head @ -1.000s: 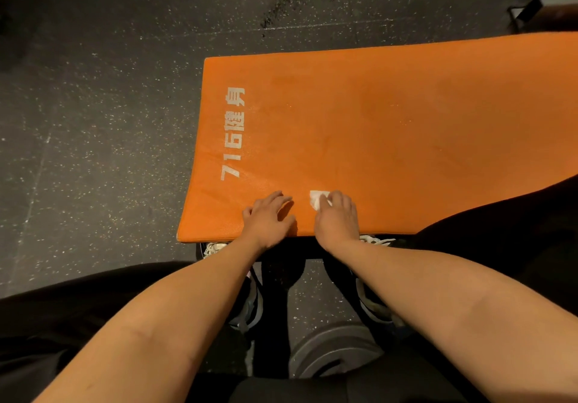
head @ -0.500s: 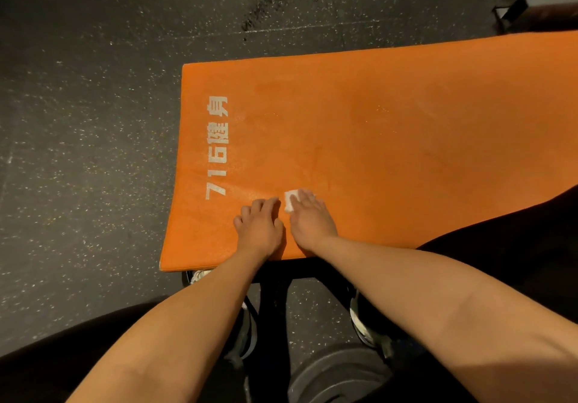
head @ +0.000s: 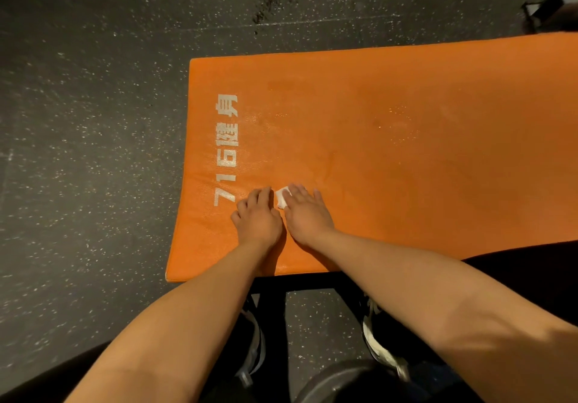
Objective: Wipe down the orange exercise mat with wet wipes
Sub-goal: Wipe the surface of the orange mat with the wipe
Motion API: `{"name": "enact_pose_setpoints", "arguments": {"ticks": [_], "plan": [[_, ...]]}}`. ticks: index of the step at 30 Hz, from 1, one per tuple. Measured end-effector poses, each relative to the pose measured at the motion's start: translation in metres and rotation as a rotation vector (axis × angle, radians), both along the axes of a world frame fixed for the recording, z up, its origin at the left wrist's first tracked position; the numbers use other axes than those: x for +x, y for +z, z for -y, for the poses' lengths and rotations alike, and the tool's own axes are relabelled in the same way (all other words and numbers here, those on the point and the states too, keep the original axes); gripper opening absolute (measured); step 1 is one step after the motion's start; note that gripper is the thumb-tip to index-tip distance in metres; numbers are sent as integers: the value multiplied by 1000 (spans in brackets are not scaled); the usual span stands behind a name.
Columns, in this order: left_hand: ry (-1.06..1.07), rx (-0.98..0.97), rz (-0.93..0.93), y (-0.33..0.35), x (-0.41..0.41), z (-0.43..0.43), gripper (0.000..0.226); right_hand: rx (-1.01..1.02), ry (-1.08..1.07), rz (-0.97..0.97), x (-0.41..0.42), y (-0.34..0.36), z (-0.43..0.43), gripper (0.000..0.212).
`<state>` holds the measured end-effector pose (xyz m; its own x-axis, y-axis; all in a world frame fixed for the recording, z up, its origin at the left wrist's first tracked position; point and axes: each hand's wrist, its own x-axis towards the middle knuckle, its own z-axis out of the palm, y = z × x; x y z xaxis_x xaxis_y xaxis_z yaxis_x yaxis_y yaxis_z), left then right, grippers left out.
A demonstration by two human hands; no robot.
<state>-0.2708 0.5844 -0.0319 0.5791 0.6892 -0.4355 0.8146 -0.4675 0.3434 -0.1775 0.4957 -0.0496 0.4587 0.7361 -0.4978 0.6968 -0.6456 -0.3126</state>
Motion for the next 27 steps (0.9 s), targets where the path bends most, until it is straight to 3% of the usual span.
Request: {"name": "enact_pose_setpoints", "arguments": {"ticks": [5, 10, 16, 20, 23, 27], "plan": [[-62, 20, -57, -3, 0, -1, 53, -72, -258, 27, 9, 3, -8, 59], [-65, -14, -29, -4, -8, -1, 53, 32, -16, -61, 5, 8, -20, 55], [-89, -6, 14, -8, -18, -1, 51, -49, -201, 16, 18, 0, -1, 57], [-64, -31, 53, -9, -20, -1, 51, 32, -55, -104, -10, 0, -12, 58], [-58, -37, 76, -9, -22, -2, 51, 51, 44, -51, -1, -6, -13, 57], [-55, -36, 87, -10, -23, -3, 52, 28, -227, 85, 21, -5, -10, 59]]}}
